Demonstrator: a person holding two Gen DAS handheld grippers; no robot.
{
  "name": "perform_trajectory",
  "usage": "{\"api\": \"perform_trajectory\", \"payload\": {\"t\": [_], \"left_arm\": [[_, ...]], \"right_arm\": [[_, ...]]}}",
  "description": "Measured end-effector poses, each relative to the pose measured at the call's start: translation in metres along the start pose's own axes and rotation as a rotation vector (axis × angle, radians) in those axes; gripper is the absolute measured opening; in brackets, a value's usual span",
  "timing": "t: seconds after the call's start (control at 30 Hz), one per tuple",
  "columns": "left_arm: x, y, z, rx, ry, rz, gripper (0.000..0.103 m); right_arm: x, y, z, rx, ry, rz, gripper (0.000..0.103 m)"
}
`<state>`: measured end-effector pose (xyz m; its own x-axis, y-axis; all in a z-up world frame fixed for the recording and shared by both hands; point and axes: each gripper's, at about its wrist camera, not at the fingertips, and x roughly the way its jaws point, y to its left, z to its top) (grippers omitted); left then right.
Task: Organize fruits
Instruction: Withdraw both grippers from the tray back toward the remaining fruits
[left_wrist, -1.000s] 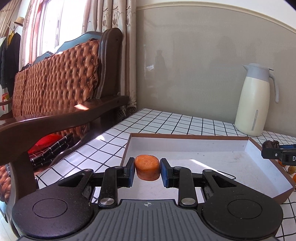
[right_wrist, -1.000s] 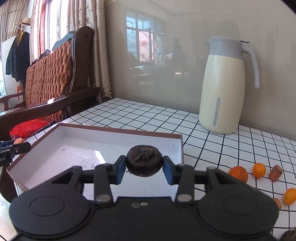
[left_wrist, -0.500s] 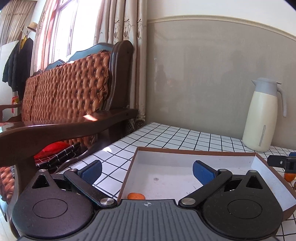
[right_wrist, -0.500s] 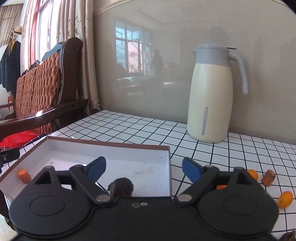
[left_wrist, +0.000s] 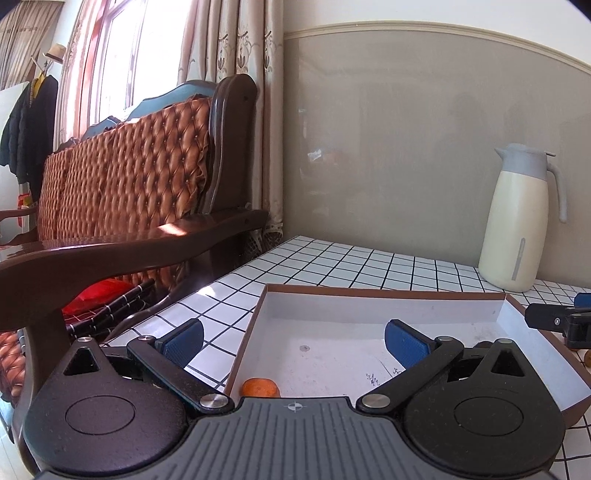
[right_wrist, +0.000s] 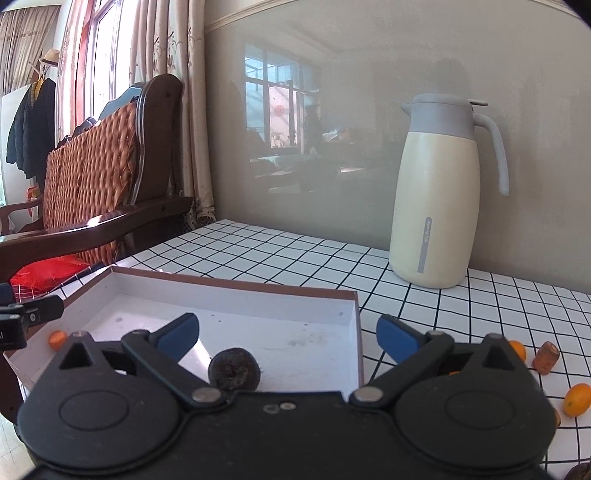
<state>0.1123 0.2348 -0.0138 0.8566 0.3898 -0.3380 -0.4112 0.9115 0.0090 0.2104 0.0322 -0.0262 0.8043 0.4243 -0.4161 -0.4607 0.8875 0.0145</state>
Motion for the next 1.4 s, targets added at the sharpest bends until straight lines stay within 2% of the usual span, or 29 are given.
{"api": "perform_trajectory", "payload": {"t": [0.4, 0.7, 0.87, 0.93, 1.2, 1.33, 1.4], "left_arm": [[-0.005, -0.002, 0.002, 0.002, -0.004, 0.0, 0.103], [-0.015, -0.003, 0.005, -0.028, 0.017, -0.016, 0.103], [-0.029, -0.01, 0.009, -0.013, -0.018, -0.006, 0.103], [-0.032, -0.016, 0.009, 0.009, -0.025, -0.005, 0.103], [-0.041, -0.034, 0.009, 0.026, -0.037, -0.065, 0.103], [-0.043, -0.042, 0.01, 0.035, -0.018, -0.057, 0.103], [-0.043, -0.046, 0.009, 0.041, -0.009, -0.071, 0.103]], "right_arm": [[-0.001, -0.003, -0.003, 0.006, 0.03, -0.006, 0.097], [-0.023, -0.009, 0.003, 0.036, -0.004, -0.019, 0.097], [-0.036, -0.003, 0.001, -0.038, -0.063, -0.157, 0.097], [-0.038, -0.004, 0.001, -0.051, -0.05, -0.184, 0.097], [-0.049, -0.024, -0.003, 0.018, -0.015, -0.16, 0.097], [-0.061, -0.031, -0.006, 0.052, -0.007, -0.127, 0.097], [-0.067, -0.033, -0.007, 0.046, -0.009, -0.141, 0.097]]}}
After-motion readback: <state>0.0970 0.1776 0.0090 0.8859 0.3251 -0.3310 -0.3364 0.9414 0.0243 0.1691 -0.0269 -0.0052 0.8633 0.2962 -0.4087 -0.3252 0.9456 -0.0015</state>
